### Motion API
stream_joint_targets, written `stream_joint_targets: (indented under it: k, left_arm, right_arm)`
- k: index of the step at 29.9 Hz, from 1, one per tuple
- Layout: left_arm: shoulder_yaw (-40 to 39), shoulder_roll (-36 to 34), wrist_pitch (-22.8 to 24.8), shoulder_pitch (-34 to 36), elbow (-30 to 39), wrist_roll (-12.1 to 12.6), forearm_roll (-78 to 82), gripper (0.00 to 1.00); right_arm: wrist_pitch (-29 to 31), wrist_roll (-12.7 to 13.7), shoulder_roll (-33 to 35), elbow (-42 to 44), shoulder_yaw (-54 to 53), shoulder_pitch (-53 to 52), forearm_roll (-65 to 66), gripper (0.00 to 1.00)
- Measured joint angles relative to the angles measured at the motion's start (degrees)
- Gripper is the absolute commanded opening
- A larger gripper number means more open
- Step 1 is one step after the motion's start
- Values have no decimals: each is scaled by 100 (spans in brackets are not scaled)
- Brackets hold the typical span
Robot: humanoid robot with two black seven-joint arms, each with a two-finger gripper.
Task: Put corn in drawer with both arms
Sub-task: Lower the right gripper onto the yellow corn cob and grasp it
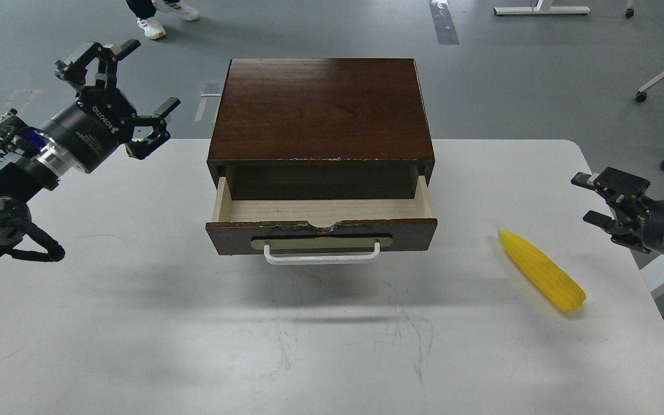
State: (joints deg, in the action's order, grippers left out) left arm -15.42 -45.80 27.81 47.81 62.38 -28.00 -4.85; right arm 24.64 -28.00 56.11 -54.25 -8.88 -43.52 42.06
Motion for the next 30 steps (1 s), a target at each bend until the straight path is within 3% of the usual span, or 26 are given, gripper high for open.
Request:
stream_joint_targets:
  k: [10, 22, 30]
  left_arm:
    - [-408, 381, 19, -267, -217, 0, -34, 98]
    - [-555, 500, 20, -282, -251, 0, -34, 98]
    - [-605, 505, 20, -290, -253, 0, -37, 98]
  right_arm:
    - [-787, 0, 258, -661, 18, -91, 2893, 100]
    - [-845, 0, -99, -617, 1109, -794, 3492, 100]
    - [-856, 0, -709, -172, 1912, -1311, 3518, 100]
